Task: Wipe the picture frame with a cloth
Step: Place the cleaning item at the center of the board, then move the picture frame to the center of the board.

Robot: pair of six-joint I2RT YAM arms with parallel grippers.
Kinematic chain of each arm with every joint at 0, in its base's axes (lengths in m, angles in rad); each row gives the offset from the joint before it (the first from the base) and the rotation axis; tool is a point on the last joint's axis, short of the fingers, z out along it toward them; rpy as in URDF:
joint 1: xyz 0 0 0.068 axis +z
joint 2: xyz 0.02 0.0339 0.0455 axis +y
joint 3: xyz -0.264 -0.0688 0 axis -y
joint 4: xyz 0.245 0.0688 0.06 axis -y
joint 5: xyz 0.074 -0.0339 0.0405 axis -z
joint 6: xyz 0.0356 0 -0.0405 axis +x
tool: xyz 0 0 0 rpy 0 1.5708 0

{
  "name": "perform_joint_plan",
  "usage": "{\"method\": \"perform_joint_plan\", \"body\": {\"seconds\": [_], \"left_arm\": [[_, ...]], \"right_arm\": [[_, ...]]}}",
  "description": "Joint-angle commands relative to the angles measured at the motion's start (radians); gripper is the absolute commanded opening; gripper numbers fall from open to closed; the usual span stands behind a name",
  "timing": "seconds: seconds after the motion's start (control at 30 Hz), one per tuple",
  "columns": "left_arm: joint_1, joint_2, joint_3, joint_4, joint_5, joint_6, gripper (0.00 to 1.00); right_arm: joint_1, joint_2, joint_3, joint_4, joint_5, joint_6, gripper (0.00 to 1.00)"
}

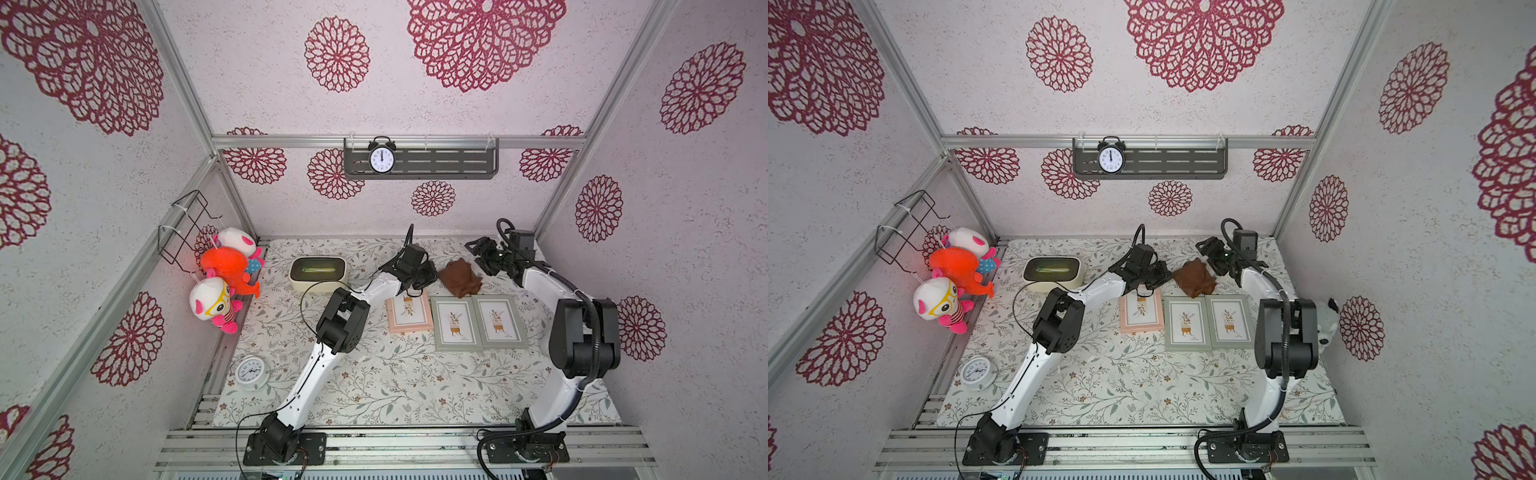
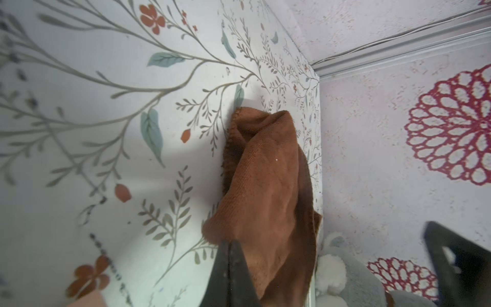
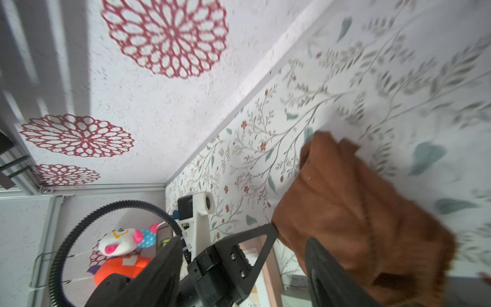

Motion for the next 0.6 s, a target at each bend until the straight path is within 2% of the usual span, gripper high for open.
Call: {"method": "perform_joint_plan", "body": {"seconds": [0.0, 0.1, 0.13, 0.17, 0.2, 0.23, 0.27, 0.37, 0.5, 0.57], "left_arm": [[0.036, -0.007, 0.049, -0.003, -0.058, 0.066, 0.0], [0.057, -0.026, 0.07, -0.01, -0.095, 0.103, 0.0], [0.064, -0.037, 0.069, -0.017, -0.104, 0.114, 0.07], [0.072, -0.051, 0.065, -0.032, -0.111, 0.123, 0.28], [0.077, -0.066, 0.055, -0.048, -0.119, 0.134, 0.44], [0.082, -0.09, 0.034, -0.064, -0.129, 0.15, 0.57], [0.084, -0.118, 0.007, -0.085, -0.15, 0.166, 0.65], [0.094, -0.218, -0.101, -0.128, -0.193, 0.205, 0.76], [0.105, -0.365, -0.262, -0.208, -0.228, 0.223, 0.8], [0.107, -0.438, -0.356, -0.249, -0.254, 0.222, 0.8]], "right_arm": [[0.004, -0.084, -0.002, -0.039, 0.078, -0.112, 0.73], [0.024, -0.119, -0.033, -0.075, 0.097, -0.164, 0.73], [0.035, -0.129, -0.042, -0.095, 0.11, -0.191, 0.73], [0.048, -0.137, -0.046, -0.119, 0.128, -0.216, 0.73], [0.06, -0.143, -0.05, -0.144, 0.141, -0.237, 0.73], [0.077, -0.15, -0.055, -0.165, 0.159, -0.255, 0.73], [0.098, -0.153, -0.066, -0.177, 0.173, -0.27, 0.73], [0.169, -0.149, -0.093, -0.213, 0.213, -0.304, 0.73], [0.284, -0.101, -0.102, -0.234, 0.245, -0.325, 0.72], [0.336, -0.059, -0.093, -0.234, 0.265, -0.327, 0.68]]}}
